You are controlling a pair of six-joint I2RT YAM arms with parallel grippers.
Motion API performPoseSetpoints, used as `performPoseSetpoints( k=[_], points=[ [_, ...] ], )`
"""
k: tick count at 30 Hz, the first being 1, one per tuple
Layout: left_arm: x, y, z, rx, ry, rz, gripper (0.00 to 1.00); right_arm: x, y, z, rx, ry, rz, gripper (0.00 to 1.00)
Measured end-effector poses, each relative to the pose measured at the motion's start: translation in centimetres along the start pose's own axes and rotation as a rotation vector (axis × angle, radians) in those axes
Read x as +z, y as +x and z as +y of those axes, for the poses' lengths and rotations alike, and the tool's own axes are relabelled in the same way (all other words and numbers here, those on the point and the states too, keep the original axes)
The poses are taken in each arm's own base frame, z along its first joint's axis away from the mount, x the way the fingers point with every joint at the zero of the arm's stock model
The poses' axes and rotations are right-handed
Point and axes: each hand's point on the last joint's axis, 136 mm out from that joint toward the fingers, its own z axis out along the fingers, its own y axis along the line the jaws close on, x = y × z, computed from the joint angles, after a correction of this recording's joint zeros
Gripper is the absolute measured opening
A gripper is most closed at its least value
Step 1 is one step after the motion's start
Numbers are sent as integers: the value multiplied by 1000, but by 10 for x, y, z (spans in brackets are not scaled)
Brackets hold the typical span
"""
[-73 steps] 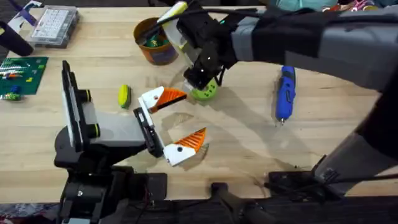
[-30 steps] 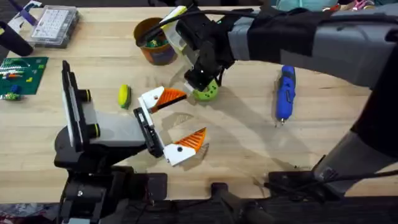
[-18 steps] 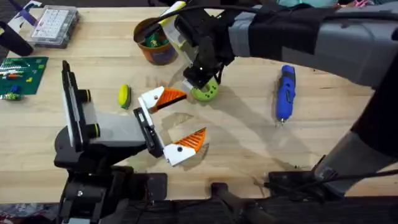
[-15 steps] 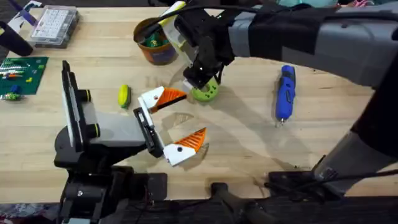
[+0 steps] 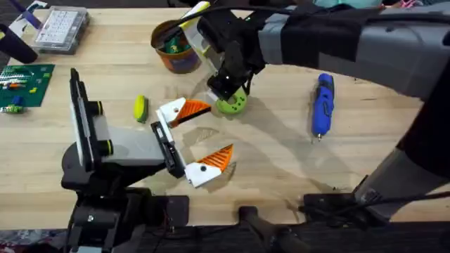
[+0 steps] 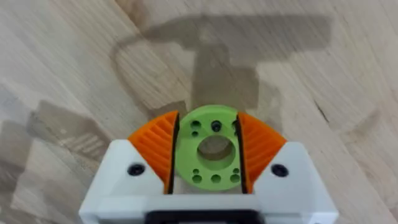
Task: Pick up the gripper from the table and insert it into the empty holder that is missing its gripper. Then pick up a screw, insert it into the mounting hole, and use the screwdriver to tighten it. Finally, clean up the table by picking up the vegetable and placing it into the bucket.
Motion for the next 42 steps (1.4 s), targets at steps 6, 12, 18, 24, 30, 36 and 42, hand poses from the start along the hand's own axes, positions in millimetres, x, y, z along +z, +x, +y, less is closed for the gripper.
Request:
performPoseSetpoints(
  k=[6, 12, 18, 24, 30, 36, 42],
  points=[
    [0, 0, 0, 0, 0, 0, 990, 0, 0, 0, 0, 0, 0, 526],
    [0, 0, 0, 0, 0, 0, 990, 0, 0, 0, 1, 0, 0, 412],
    [0, 0, 0, 0, 0, 0, 990, 0, 0, 0, 1, 0, 0, 359],
    [0, 0, 0, 0, 0, 0, 990, 0, 1, 0, 0, 0, 5, 375],
    [0, 0, 0, 0, 0, 0, 990, 0, 2, 0, 1, -1, 7, 387],
    [0, 0, 0, 0, 0, 0, 990, 2, 3, 0, 1, -1, 13, 91],
    [0, 0, 0, 0, 0, 0, 990, 3, 2, 0, 1, -1, 13, 10]
  ],
)
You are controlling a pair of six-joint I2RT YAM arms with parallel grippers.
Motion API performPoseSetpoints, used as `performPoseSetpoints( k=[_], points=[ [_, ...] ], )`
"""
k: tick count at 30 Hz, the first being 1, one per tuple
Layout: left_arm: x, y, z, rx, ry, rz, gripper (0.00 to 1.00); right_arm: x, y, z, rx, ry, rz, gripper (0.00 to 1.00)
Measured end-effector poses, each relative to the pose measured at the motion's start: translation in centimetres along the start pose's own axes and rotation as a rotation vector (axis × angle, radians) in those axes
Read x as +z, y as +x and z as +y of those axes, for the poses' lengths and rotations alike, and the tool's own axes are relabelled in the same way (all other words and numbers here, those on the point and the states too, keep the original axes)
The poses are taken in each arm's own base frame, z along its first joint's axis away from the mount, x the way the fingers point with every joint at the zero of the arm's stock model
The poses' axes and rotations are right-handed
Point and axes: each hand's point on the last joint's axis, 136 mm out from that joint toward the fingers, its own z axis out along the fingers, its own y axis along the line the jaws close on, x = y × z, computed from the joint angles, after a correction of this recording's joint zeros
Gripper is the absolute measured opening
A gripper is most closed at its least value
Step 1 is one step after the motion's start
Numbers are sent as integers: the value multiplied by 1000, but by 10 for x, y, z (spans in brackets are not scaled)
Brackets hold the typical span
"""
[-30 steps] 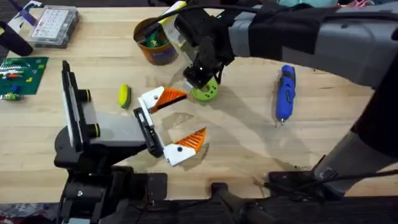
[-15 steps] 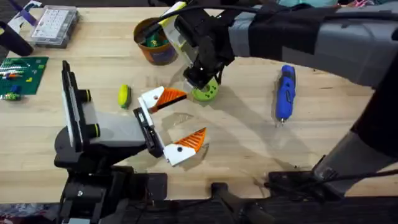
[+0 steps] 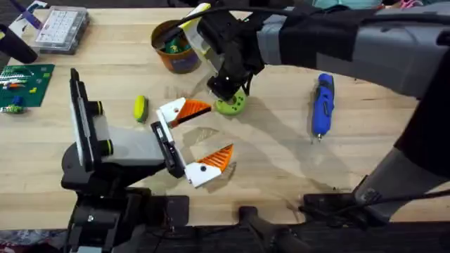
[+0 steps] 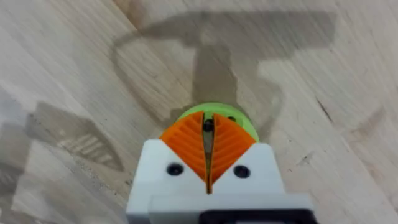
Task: Pick up the gripper from the table and insert it into the empty holder that is missing its gripper. Then pick up a screw, insert it into the mounting hole, and use the screwdriver to tighten it. Finally, clean up the table by picking up the vegetable and placing it into the bucket.
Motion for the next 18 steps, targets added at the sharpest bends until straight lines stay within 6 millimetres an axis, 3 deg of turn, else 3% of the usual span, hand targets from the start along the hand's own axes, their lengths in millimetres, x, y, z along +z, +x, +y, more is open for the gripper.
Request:
performPoseSetpoints(
  k=[4, 8, 13, 18],
  points=[
    [0, 0, 0, 0, 0, 0, 990, 0, 0, 0, 0, 0, 0, 8],
    [0, 0, 0, 0, 0, 0, 990, 0, 0, 0, 0, 0, 1, 87],
    [0, 0, 0, 0, 0, 0, 990, 1, 0, 0, 1, 0, 2, 12],
    [0, 0, 0, 0, 0, 0, 990, 4, -2, 0, 0, 0, 4, 9]
  ],
)
